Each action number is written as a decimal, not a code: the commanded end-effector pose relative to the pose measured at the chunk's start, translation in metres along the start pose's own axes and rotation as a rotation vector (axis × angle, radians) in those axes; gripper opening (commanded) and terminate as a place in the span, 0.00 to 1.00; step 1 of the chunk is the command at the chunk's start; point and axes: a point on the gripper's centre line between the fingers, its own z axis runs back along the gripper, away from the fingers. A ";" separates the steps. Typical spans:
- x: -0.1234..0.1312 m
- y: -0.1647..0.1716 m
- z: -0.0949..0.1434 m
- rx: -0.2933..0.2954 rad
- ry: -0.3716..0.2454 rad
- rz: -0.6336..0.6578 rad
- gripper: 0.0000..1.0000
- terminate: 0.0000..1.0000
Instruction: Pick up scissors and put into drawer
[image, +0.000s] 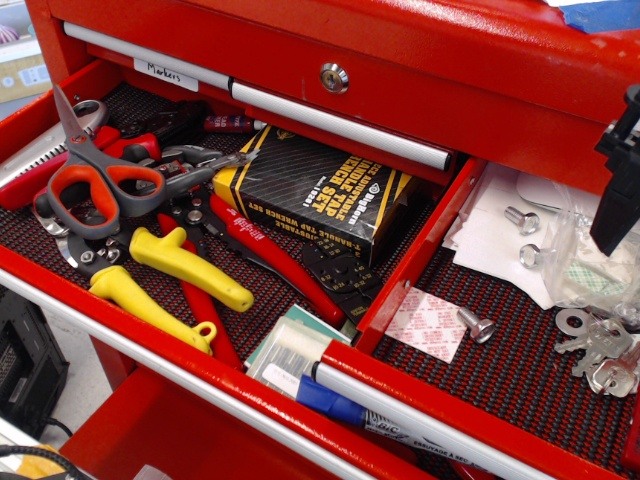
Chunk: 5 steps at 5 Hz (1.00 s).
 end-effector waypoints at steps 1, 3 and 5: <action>0.000 0.000 0.000 0.000 0.000 0.000 1.00 0.00; 0.000 0.093 -0.028 0.155 0.038 0.153 1.00 0.00; -0.009 0.191 -0.046 0.199 -0.003 0.487 1.00 0.00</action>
